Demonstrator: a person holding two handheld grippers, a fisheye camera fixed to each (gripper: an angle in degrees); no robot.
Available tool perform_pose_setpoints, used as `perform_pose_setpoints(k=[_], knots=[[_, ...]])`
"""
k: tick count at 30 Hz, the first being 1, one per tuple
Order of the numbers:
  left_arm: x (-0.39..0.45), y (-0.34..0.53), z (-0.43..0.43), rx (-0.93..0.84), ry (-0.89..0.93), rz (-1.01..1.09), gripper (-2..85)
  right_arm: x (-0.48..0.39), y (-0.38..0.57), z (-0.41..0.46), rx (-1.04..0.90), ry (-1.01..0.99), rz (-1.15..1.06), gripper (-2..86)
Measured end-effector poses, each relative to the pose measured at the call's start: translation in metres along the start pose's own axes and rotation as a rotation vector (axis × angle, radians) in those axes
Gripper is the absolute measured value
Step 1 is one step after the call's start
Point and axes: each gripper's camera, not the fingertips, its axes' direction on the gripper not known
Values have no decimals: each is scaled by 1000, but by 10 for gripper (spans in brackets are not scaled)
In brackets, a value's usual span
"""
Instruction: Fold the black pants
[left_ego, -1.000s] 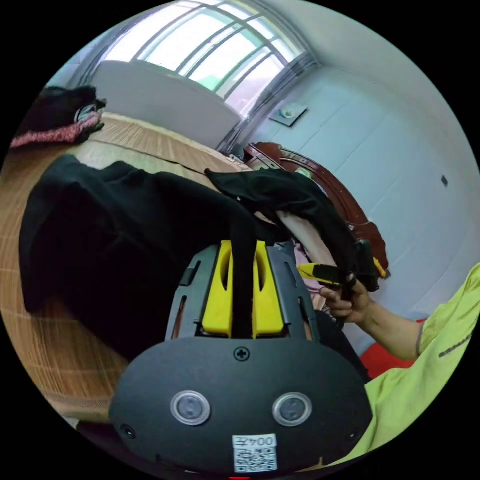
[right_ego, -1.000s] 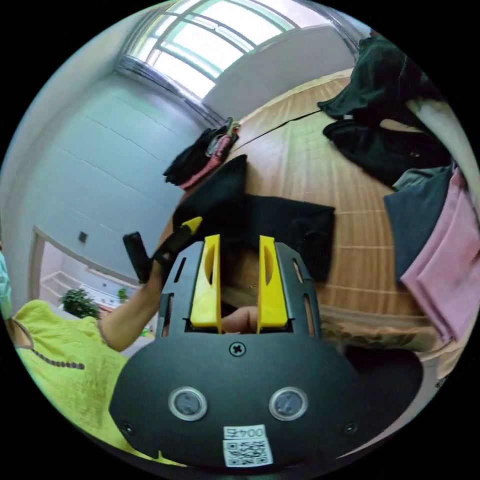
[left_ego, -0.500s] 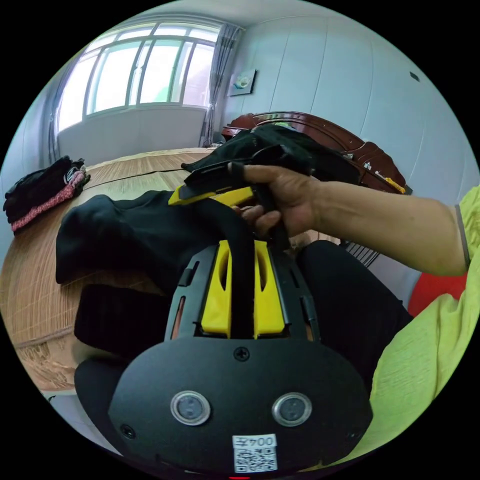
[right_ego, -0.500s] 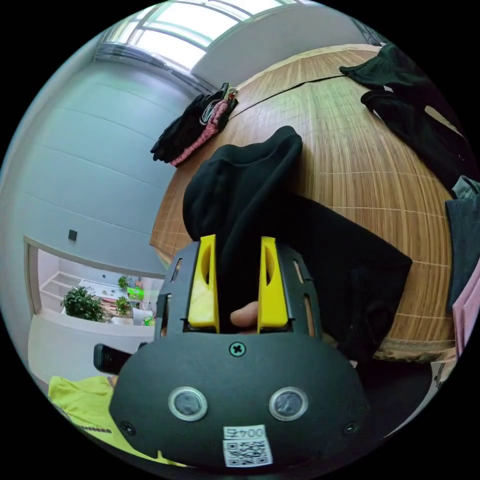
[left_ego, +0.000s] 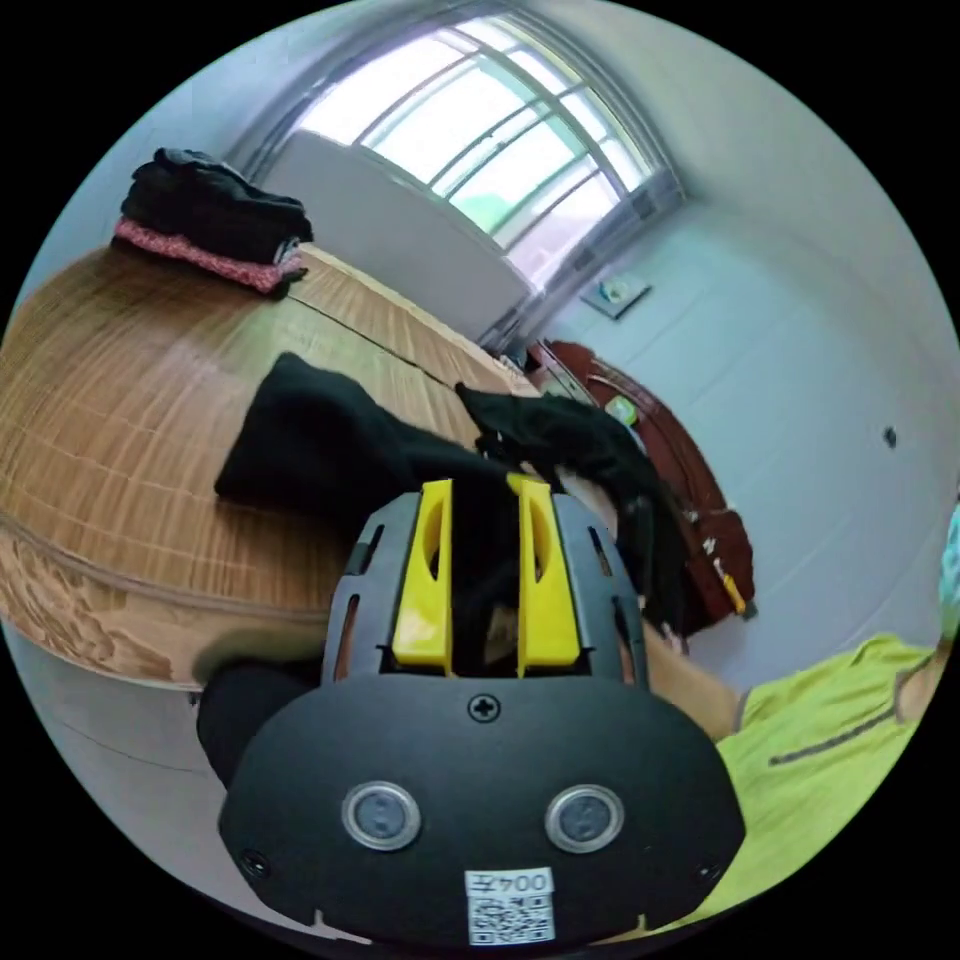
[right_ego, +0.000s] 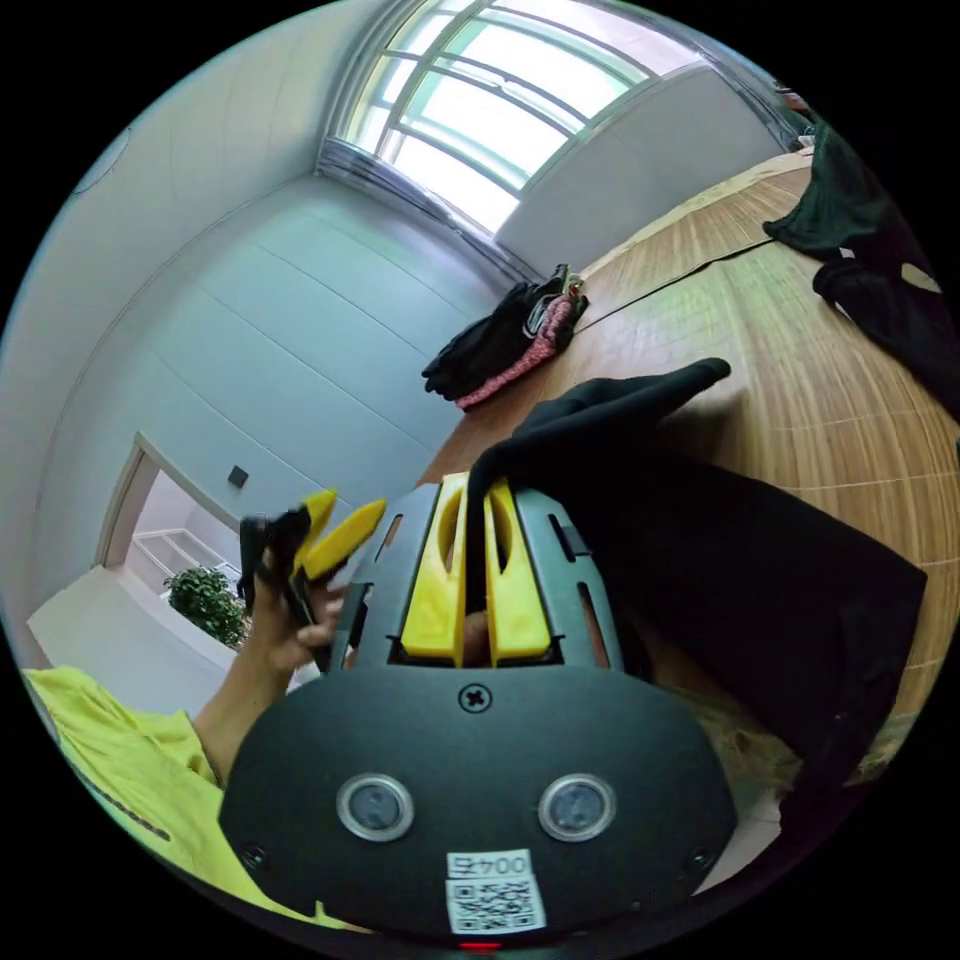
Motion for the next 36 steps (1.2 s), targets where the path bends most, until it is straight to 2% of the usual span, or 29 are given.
perform_pose_setpoints(k=[1,3,4,6,11,16,18,19,21,22,24,25,28,30,33,36], knots=[[3,-15,3,-24,-9,2,150,-6,2,7,-3,-9,-7,16],[29,-76,34,-205,-129,76,221,-16,5,23,-26,-6,-23,20],[37,-89,46,-253,-177,109,229,-22,9,35,-45,9,-35,22],[71,-126,102,-457,-345,276,253,-26,14,51,-47,7,-26,24],[115,-136,226,-782,-659,574,291,-32,15,79,-65,1,-14,25],[138,-114,309,-847,-1002,895,309,-39,12,99,-89,0,-27,27],[125,-107,339,-832,-1247,1052,298,-44,12,107,-107,-2,-43,27],[118,-107,345,-835,-1304,1078,293,-47,12,111,-116,-12,-48,27],[87,-110,351,-872,-1452,1136,212,-50,13,115,-124,-27,-46,28],[80,-112,348,-888,-1443,1126,170,-53,14,116,-134,-24,-49,28],[56,-128,325,-967,-1274,995,37,-55,15,117,-143,-23,-66,30],[51,-135,315,-939,-1237,939,35,-55,15,116,-151,-39,-67,32],[30,-176,239,-742,-877,664,23,-52,19,110,-179,-70,-61,41],[17,-198,154,-519,-509,522,31,-46,25,95,-167,-122,-48,44],[14,-200,41,-262,-201,563,54,-34,28,49,-72,-210,-53,45],[11,-184,-55,-174,2,690,60,-29,16,-10,49,-214,-100,78]])
